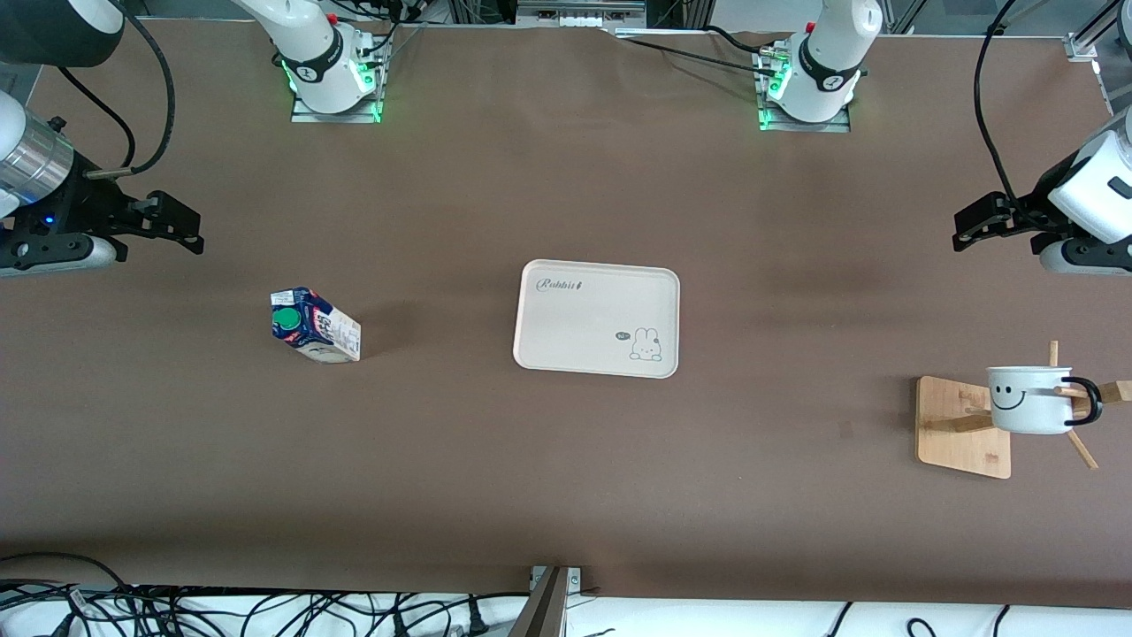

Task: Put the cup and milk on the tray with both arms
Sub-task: 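Reach the right gripper toward the blue milk carton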

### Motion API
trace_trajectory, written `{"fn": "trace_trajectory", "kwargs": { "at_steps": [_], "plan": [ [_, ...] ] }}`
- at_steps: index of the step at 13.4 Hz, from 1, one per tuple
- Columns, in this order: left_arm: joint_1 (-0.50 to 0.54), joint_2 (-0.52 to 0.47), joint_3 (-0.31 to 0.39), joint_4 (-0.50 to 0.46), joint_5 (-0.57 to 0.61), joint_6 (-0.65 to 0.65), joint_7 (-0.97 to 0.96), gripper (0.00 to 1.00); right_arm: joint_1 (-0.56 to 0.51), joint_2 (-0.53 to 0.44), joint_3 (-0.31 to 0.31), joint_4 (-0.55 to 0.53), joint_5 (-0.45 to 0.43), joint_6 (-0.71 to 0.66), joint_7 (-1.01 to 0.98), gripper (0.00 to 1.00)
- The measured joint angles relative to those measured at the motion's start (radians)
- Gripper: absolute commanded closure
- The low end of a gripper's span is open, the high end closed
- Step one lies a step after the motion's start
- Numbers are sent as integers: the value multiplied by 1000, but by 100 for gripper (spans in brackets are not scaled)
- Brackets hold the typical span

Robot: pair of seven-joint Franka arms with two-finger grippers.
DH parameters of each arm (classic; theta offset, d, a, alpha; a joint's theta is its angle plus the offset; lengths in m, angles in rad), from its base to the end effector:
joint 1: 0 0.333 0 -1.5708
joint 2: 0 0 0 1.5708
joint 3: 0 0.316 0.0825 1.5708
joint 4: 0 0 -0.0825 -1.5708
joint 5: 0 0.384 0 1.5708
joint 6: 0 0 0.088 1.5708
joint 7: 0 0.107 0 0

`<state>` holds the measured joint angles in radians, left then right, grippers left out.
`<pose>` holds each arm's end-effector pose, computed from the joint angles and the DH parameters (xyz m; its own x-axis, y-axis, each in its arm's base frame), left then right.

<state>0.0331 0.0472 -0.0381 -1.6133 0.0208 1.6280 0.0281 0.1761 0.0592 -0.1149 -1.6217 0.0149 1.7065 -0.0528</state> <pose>0.5716 -0.0003 0.5828 0.9989 -0.0343 -0.0330 -0.0349 -0.9992 -0.0180 0.5811 0.0388 0.5789 0.9933 0.1121 0.0264 0.1123 -0.9937 -0.0067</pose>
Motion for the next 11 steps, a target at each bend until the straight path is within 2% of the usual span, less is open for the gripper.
{"fn": "trace_trajectory", "kwargs": {
  "at_steps": [11],
  "plan": [
    [4,0,6,0,0,-2,0,0,2,4,2,0,13,15,0,0]
  ]
}}
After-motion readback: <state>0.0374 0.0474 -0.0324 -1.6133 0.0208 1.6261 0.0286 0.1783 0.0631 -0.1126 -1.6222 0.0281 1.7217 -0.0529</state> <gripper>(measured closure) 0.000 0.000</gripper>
